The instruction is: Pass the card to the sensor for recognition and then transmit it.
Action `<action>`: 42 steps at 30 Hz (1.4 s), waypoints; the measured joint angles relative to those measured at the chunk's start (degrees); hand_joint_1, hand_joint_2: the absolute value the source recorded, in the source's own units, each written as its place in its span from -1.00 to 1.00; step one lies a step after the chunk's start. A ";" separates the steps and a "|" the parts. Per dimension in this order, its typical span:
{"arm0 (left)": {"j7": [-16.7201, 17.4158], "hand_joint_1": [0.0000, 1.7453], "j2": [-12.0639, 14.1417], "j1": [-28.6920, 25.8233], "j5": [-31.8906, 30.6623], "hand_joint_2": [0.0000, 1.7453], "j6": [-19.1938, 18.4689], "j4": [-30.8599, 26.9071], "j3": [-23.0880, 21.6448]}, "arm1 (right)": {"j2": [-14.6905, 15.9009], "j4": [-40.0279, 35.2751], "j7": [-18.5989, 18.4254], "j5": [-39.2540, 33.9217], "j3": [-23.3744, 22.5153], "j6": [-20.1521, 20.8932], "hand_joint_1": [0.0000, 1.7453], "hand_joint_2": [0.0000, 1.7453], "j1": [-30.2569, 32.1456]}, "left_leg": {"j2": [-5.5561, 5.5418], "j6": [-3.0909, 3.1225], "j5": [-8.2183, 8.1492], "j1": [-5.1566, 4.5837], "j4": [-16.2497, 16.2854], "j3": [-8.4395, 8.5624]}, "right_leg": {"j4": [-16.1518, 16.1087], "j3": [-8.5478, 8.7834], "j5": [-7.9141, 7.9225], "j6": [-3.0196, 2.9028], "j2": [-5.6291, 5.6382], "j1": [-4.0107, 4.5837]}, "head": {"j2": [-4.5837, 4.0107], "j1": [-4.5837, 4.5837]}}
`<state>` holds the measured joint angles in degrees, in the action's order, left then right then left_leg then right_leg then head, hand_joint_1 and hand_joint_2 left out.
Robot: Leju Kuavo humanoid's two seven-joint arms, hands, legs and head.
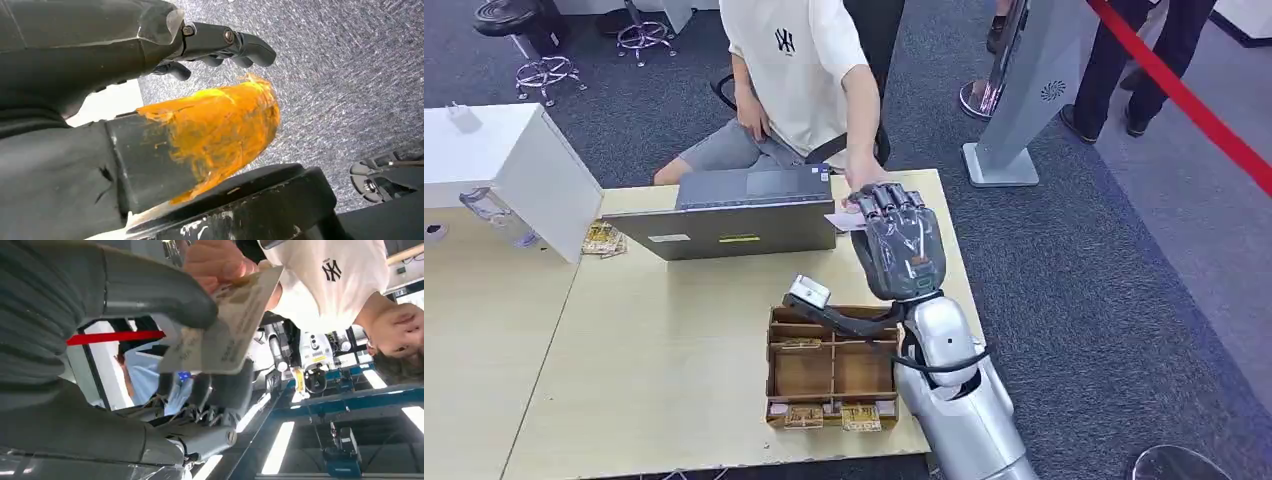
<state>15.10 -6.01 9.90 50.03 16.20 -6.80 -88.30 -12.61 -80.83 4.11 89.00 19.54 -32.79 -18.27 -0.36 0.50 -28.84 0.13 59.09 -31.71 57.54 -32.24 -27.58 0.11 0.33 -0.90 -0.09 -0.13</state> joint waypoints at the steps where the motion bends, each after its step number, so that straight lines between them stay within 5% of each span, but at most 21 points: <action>1: 0.04 -1.00 0.00 -0.01 0.00 -1.00 -0.02 0.00 0.00 | 0.09 0.06 0.00 0.00 0.00 -0.02 1.00 1.00 -0.01 | 0.00 0.00 0.00 0.00 0.00 0.00 | 0.00 0.00 0.00 0.00 0.00 0.00 | 0.00 0.00; 10: 0.09 -1.00 0.02 -0.09 -0.13 -1.00 -0.02 0.00 0.00 | 0.55 0.31 -0.33 0.00 -0.02 -0.11 1.00 1.00 0.32 | 0.00 0.00 0.00 0.00 0.00 0.00 | 0.00 0.00 0.00 0.00 0.00 0.00 | 0.00 0.00; 16: 0.41 -1.00 0.00 -0.10 0.17 -1.00 0.20 0.00 -0.02 | 0.48 0.92 5.86 -7.14 -0.72 0.44 1.00 1.00 1.15 | 0.00 0.00 0.00 0.00 0.00 0.00 | 0.00 -0.01 0.00 0.00 0.00 0.00 | 0.00 0.00; 20: 0.57 -1.00 0.00 -0.26 0.50 -1.00 0.48 0.00 -0.02 | -0.44 0.26 11.62 -21.40 -2.29 6.35 1.00 1.00 2.62 | 0.00 0.00 0.00 0.00 0.00 0.00 | 0.00 -0.01 0.00 0.00 0.00 0.00 | 0.00 0.00; 24: 0.57 -1.00 0.00 -0.68 2.25 -1.00 1.33 0.00 0.00 | -2.60 -2.19 17.05 -42.97 -5.60 22.02 1.00 1.00 5.54 | -0.02 0.00 0.00 0.00 0.00 -0.01 | 0.00 -0.01 0.00 0.00 -0.02 0.00 | 0.00 0.02; 30: 0.31 -1.00 0.15 -0.81 4.24 -1.00 1.90 0.00 0.00 | -3.96 -4.87 18.41 -59.68 -10.38 34.67 1.00 1.00 7.94 | 0.00 0.00 0.00 -0.01 0.00 -0.01 | -0.01 -0.02 0.00 0.00 -0.01 -0.01 | 0.00 0.00; 35: -0.20 -1.00 0.44 -0.89 5.51 -1.00 2.40 0.00 0.15 | -3.96 -5.01 17.46 -66.43 -13.33 39.63 1.00 1.00 8.96 | -0.01 0.00 0.00 -0.01 0.01 -0.01 | -0.01 -0.01 0.02 0.01 -0.02 -0.01 | 0.00 0.02; 42: -0.42 -1.00 0.96 -0.94 6.40 -1.00 2.54 0.00 0.28 | -3.91 -4.85 16.74 -67.43 -16.61 40.61 1.00 1.00 10.15 | 0.00 0.00 0.00 -0.01 0.00 0.00 | -0.01 -0.02 0.01 0.01 -0.01 0.00 | 0.00 0.02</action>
<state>14.69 -5.05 8.96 56.43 18.73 -6.80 -88.02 -16.52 -85.68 20.85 21.57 2.93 7.82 -8.12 -0.36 0.50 -28.84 0.12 59.09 -31.71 57.53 -32.26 -27.57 0.11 0.32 -0.91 -0.09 -0.11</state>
